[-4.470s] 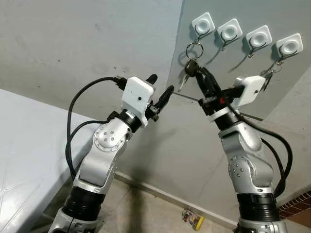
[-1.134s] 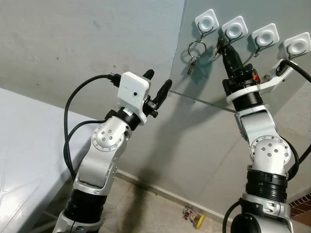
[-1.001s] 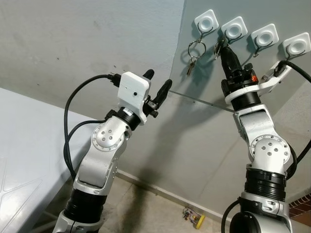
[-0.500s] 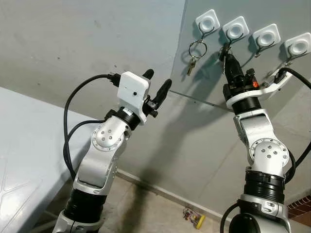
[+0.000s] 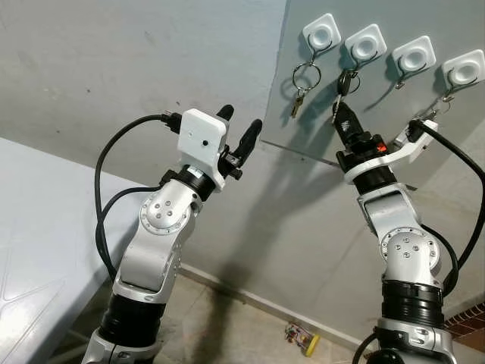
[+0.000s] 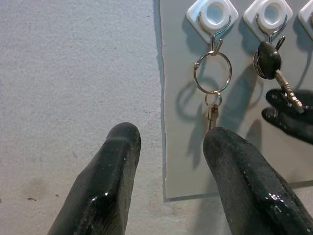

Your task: Hang keys on a hook

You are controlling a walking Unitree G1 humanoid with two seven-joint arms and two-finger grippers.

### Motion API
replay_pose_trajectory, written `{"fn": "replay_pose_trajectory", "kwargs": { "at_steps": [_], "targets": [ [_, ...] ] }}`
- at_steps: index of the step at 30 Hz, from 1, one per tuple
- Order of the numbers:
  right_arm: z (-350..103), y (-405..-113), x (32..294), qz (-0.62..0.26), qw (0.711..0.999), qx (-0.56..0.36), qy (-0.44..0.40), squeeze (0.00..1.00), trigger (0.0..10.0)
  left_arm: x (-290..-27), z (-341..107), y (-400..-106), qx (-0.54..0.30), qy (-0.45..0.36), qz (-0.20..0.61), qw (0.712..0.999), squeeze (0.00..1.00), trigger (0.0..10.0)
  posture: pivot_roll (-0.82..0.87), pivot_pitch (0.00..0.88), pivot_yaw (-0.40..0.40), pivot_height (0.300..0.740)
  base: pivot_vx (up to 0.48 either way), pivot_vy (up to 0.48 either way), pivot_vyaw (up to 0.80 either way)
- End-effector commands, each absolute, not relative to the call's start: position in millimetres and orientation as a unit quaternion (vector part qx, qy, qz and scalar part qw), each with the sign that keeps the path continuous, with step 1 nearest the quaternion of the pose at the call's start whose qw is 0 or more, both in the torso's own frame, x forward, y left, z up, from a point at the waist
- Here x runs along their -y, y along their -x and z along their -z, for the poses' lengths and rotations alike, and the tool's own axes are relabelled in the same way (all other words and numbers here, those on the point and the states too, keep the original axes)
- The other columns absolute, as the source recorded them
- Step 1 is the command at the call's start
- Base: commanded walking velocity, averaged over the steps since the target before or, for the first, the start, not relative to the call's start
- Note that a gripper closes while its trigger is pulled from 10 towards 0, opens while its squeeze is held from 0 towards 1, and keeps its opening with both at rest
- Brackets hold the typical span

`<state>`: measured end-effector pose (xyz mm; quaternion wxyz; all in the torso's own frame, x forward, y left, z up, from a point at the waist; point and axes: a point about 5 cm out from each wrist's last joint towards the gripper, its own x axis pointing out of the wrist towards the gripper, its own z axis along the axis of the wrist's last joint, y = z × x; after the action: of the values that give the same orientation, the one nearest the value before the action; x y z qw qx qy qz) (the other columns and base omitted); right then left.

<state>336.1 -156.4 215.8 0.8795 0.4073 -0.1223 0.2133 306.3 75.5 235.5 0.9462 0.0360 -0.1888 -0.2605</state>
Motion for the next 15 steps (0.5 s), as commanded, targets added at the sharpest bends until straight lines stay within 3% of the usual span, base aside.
{"fn": "replay_pose_trajectory", "kwargs": {
  "at_steps": [1, 15],
  "targets": [
    [-217.7, -332.2, 156.0, -0.223, 0.890, 0.133, -0.376, 1.00, 10.0, -75.0, -239.4, -306.3, 0.195, -0.032, 0.260, 0.945, 0.00, 10.0, 0.01, 0.077, -0.074, 0.740, 0.000, 0.000, 0.00],
    [-177.1, -318.7, 153.5, -0.213, 0.934, 0.088, -0.272, 1.00, 10.0, -80.7, -219.2, -308.5, 0.164, -0.023, 0.237, 0.957, 0.00, 10.0, 0.01, 0.063, -0.073, 0.740, 0.000, 0.000, 0.00]
  ]
}}
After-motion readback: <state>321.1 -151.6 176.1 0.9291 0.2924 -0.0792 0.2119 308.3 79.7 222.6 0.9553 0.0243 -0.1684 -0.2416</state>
